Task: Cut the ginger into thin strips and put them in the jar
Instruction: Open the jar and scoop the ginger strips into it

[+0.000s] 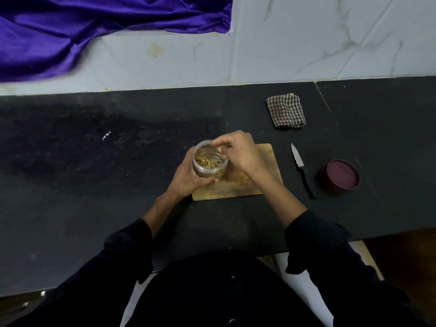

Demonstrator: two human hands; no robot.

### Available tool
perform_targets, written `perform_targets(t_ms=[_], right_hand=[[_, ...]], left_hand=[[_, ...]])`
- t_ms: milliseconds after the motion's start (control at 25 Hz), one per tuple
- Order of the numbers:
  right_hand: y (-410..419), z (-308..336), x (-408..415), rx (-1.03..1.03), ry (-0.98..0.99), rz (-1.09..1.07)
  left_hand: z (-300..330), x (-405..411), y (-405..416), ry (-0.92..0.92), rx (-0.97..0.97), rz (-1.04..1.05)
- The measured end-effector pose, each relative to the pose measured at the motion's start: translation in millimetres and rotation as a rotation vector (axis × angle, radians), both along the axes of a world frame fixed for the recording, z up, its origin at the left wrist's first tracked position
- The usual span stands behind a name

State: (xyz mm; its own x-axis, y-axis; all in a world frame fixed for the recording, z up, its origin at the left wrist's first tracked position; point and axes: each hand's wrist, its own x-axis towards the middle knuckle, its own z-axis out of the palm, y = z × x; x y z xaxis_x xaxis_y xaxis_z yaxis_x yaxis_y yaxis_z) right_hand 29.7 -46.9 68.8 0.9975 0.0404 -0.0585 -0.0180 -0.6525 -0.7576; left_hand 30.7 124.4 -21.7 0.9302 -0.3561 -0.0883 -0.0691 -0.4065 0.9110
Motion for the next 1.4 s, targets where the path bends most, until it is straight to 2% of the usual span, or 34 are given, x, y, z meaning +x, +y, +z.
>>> perform_targets(t_ms=[160,280,440,600,760,1080,1240,1400], right_hand=[[-23,-6,1,0.188,0.008,-0.158],[-51,-25,-1,0.174,0.026,-0.24],[-75,-55,-7,-0.085,0.069,-0.18],[-72,-72,-9,-0.484,0.064,0.215],[-73,-81,-31,-0.638,0.054,0.366],[-87,-103,-62,-0.669,-0.151,0.314],[-86,-108,-64,-0.584,-0.289,0.238],[-83,-106,-61,-0.548,-0.281,0.219]], left_hand=[[-4,2,0,-0.001,0.014,0.027],[-4,2,0,0.003,0.017,0.025],[-4,2,0,-0.005,0.028,0.029],[-3,2,0,-0.012,0.033,0.017],[-3,2,0,-0.02,0.042,0.02],[-2,1,-1,-0.02,0.048,0.023],[-2,2,-1,-0.022,0.054,0.017],[-2,2,-1,-0.025,0.058,0.022]])
